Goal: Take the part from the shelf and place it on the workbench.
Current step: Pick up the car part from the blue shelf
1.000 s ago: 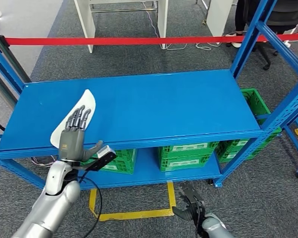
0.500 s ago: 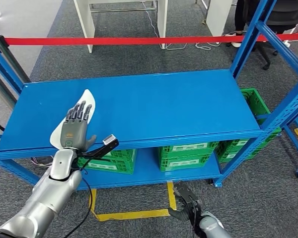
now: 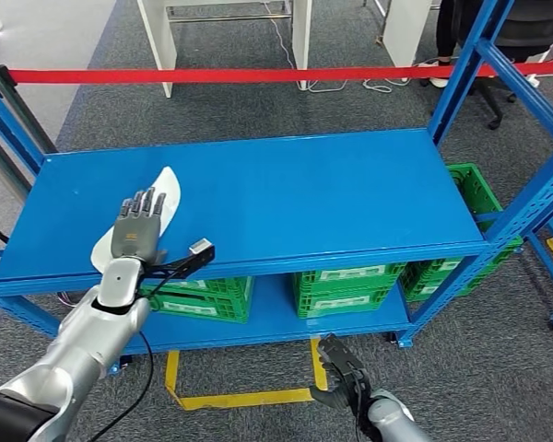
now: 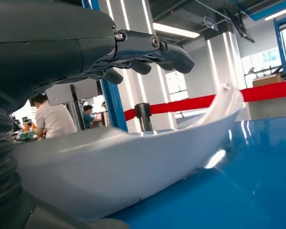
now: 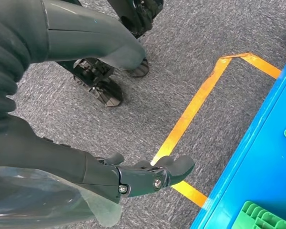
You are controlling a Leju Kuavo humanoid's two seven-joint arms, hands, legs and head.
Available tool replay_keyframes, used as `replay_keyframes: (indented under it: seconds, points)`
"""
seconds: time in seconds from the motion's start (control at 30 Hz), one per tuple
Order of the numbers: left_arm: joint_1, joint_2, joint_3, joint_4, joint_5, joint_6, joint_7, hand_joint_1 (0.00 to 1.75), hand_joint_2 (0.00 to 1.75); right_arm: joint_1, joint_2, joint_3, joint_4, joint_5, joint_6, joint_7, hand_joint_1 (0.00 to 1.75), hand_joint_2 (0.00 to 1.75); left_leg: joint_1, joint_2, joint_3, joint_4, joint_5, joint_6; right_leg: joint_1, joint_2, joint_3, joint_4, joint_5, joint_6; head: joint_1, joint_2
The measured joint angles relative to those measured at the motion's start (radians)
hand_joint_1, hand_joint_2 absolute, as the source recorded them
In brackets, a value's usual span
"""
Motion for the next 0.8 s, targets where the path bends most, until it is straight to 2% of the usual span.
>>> replay_keyframes:
  seconds: [0.03,0.13,0.17,0.2,0.8]
  points:
    - [-0.007,0.000,0.000,0.008,0.000,-0.003,0.001,0.10,1.75,-0.001,0.000,0.000,0.000,0.000,0.000,0.000,0.00,1.75,0.000,0.000,0.000,0.000,0.000,0.000,0.000,0.000,0.000,0.000,0.000,0.000,0.000,0.000]
    - [-0.028,-0.001,0.001,0.036,0.004,-0.016,0.016,1.35,1.75,-0.003,0.001,0.000,0.000,0.002,0.002,0.003,0.00,1.75,0.000,0.000,0.000,0.000,0.000,0.000,0.000,0.000,0.000,0.000,0.000,0.000,0.000,0.000]
    - [-0.036,-0.001,0.001,0.046,0.005,-0.023,0.022,1.70,1.75,-0.004,0.002,0.000,0.000,0.004,0.002,0.005,0.00,1.75,0.000,0.000,0.000,0.000,0.000,0.000,0.000,0.000,0.000,0.000,0.000,0.000,0.000,0.000]
    - [-0.044,-0.001,0.002,0.056,0.005,-0.029,0.027,1.75,1.75,-0.004,0.005,0.000,0.000,0.006,0.001,0.008,0.00,1.75,0.000,0.000,0.000,0.000,0.000,0.000,0.000,0.000,0.000,0.000,0.000,0.000,0.000,0.000]
    - [-0.100,-0.003,0.004,0.138,-0.003,-0.074,0.035,1.75,1.75,-0.009,0.020,-0.003,0.003,0.011,-0.007,0.030,0.00,1.75,0.000,0.000,-0.001,0.000,0.000,0.000,0.000,0.000,-0.001,0.000,0.000,0.000,0.000,0.000]
